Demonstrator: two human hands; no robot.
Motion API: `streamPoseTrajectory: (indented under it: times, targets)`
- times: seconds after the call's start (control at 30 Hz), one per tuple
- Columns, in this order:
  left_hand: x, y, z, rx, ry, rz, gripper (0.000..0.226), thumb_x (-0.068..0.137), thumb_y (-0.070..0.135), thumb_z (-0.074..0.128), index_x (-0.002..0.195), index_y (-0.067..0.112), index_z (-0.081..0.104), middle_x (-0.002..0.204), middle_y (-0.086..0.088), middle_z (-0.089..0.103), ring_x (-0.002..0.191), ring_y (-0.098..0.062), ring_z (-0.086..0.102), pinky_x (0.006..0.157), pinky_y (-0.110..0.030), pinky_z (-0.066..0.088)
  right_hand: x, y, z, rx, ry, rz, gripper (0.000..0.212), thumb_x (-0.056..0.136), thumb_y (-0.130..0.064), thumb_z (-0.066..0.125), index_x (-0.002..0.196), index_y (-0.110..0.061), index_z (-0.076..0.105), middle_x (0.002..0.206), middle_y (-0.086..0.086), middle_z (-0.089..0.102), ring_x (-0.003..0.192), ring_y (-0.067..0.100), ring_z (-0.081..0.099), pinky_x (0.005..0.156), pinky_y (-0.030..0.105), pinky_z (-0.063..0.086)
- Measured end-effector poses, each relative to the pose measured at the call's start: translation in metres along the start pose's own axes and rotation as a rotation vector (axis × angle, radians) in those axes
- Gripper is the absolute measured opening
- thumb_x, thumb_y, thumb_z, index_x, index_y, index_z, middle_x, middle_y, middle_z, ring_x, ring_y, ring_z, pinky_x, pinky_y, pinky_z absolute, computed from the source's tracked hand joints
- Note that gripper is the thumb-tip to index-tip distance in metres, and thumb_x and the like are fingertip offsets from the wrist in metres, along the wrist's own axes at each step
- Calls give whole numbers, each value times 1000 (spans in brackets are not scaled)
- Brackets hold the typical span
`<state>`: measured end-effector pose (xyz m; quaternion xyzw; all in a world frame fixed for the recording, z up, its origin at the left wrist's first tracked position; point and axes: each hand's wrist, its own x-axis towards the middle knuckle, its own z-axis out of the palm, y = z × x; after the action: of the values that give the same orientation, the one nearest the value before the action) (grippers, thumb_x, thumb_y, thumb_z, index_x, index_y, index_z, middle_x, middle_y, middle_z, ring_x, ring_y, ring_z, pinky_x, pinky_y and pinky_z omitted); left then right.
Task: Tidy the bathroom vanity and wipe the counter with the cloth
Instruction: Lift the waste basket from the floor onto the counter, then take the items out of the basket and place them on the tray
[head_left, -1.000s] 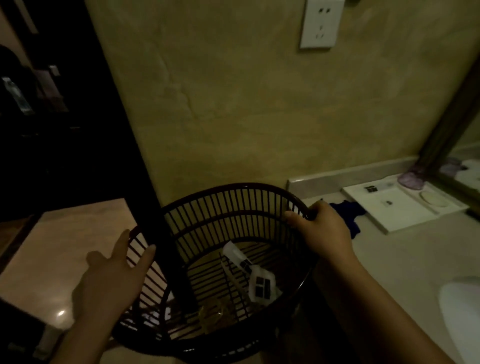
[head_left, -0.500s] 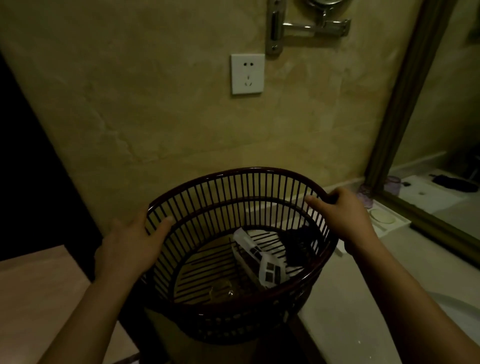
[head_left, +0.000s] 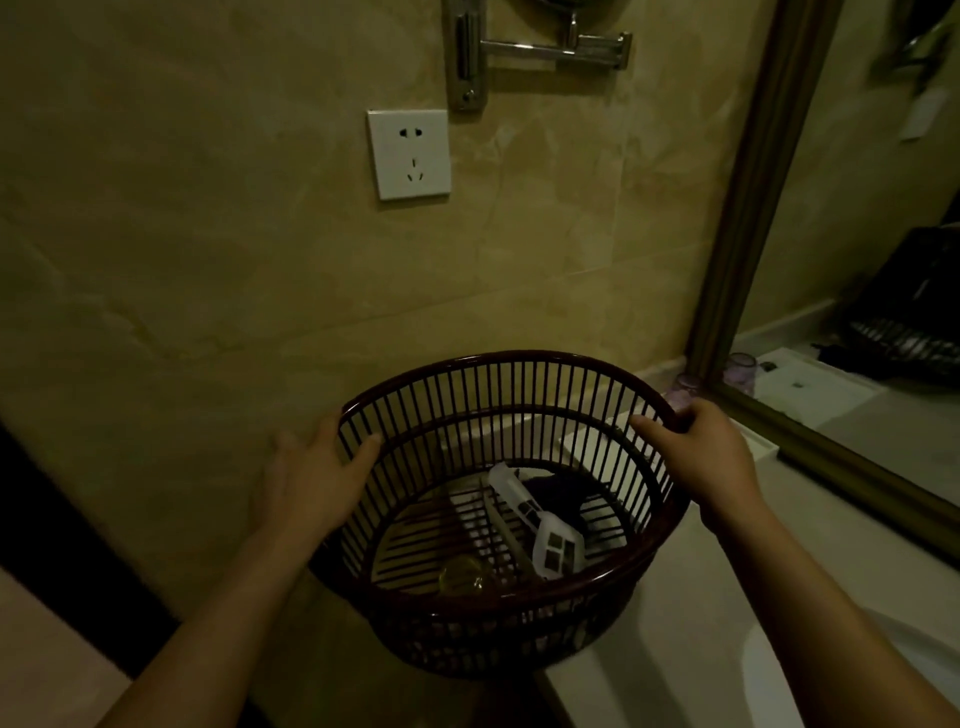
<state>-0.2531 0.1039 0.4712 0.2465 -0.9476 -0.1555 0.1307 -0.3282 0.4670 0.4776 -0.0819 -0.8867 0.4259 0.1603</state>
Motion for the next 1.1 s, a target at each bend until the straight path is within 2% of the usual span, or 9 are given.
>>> streamPoseTrajectory:
  times: [0.27, 0.37, 0.47, 0.57, 0.67, 0.73, 0.83, 0.97, 1.1]
  targets:
    - [34, 17, 27, 55, -85, 115, 80, 83, 80, 25, 150, 37, 21, 143, -26, 30, 117, -47, 49, 88, -49, 46, 15, 10, 5, -120, 34, 35, 34, 80, -54, 68, 72, -28, 48, 66, -5, 55, 65, 18, 55, 54, 30, 38]
    - [38, 17, 32, 119, -75, 208, 79, 86, 75, 29, 151, 31, 20, 133, -21, 34, 106, -42, 54, 78, -43, 45, 18, 5, 3, -324, 22, 0, 35, 80, -53, 69, 75, -31, 42, 71, -10, 52, 78, 24, 61, 60, 31, 41]
    - [40, 15, 33, 221, -86, 286, 80, 87, 74, 25, 153, 31, 10, 131, -17, 34, 102, -35, 56, 72, -38, 40, 16, 0, 2, -560, 54, -41, 39, 79, -55, 69, 91, -26, 46, 85, 0, 61, 75, 23, 57, 53, 29, 37]
    - [44, 17, 35, 297, -114, 386, 83, 87, 74, 22, 154, 31, -3, 139, -19, 32, 116, -33, 46, 86, -42, 42, 12, -7, 6, -773, 94, -137, 54, 75, -54, 71, 111, -20, 50, 107, 8, 59, 87, 28, 59, 57, 32, 45]
    - [54, 36, 41, 320, -99, 495, 84, 87, 76, 21, 153, 34, -9, 153, -20, 20, 132, -38, 30, 104, -53, 31, 12, -15, 9, -989, 126, -393, 69, 65, -48, 81, 121, -19, 55, 122, 11, 54, 109, 31, 52, 75, 41, 53]
    - [68, 55, 48, 305, -92, 546, 83, 86, 77, 22, 152, 37, -9, 157, -18, 16, 137, -39, 25, 106, -58, 26, 15, -22, 8, -1047, 33, -614, 67, 61, -43, 85, 120, -20, 60, 127, 10, 57, 115, 32, 50, 85, 43, 50]
    - [91, 79, 59, 270, -105, 605, 81, 87, 76, 22, 153, 35, -2, 154, -16, 26, 135, -38, 29, 105, -59, 28, 21, -28, 5, -1039, -260, -894, 50, 69, -36, 81, 116, -26, 65, 118, 2, 65, 112, 26, 56, 86, 39, 54]
    - [102, 99, 76, 268, -49, 684, 81, 85, 77, 14, 152, 33, 0, 138, -15, 40, 123, -35, 37, 96, -55, 33, 26, -43, 17, -1017, -632, -947, 43, 84, -41, 63, 126, -32, 55, 120, -5, 60, 114, 18, 54, 89, 34, 51]
    - [98, 114, 89, 283, 3, 688, 79, 84, 79, 11, 150, 40, -8, 136, -16, 38, 120, -35, 36, 95, -56, 29, 6, -64, 73, -838, -896, -1071, 56, 88, -32, 63, 139, -30, 40, 131, 0, 53, 112, 21, 57, 82, 29, 46]
